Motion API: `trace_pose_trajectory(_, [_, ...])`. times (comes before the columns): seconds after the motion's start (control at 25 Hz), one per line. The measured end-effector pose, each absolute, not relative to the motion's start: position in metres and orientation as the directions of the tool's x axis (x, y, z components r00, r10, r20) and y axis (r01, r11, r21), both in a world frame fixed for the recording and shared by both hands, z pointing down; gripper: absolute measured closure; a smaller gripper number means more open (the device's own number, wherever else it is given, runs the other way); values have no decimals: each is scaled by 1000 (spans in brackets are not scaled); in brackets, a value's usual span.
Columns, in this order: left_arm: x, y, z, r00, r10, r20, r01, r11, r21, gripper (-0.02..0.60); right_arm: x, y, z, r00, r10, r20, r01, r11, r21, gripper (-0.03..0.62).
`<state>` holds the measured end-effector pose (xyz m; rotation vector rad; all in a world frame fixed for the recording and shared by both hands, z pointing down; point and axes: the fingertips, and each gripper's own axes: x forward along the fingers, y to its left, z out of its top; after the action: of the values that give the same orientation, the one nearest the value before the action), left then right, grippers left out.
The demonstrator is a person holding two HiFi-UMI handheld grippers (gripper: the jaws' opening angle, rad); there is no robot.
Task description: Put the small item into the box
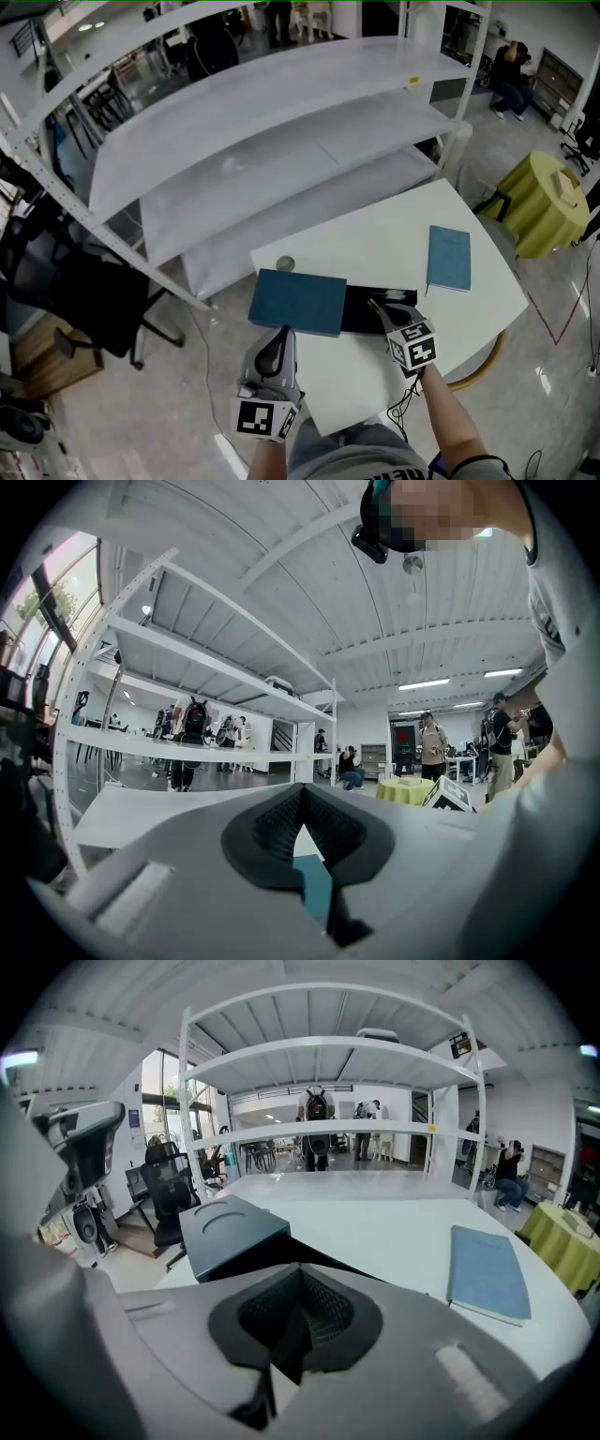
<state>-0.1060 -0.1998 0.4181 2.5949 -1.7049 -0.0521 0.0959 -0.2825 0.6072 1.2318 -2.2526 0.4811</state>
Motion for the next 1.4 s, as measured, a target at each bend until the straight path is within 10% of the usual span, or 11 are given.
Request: trace_pose_trajectory(1.4, [-67, -179, 398, 511, -858, -62, -858, -513, 28, 572, 115, -202, 489, -429, -851, 303, -899, 434, -53, 592])
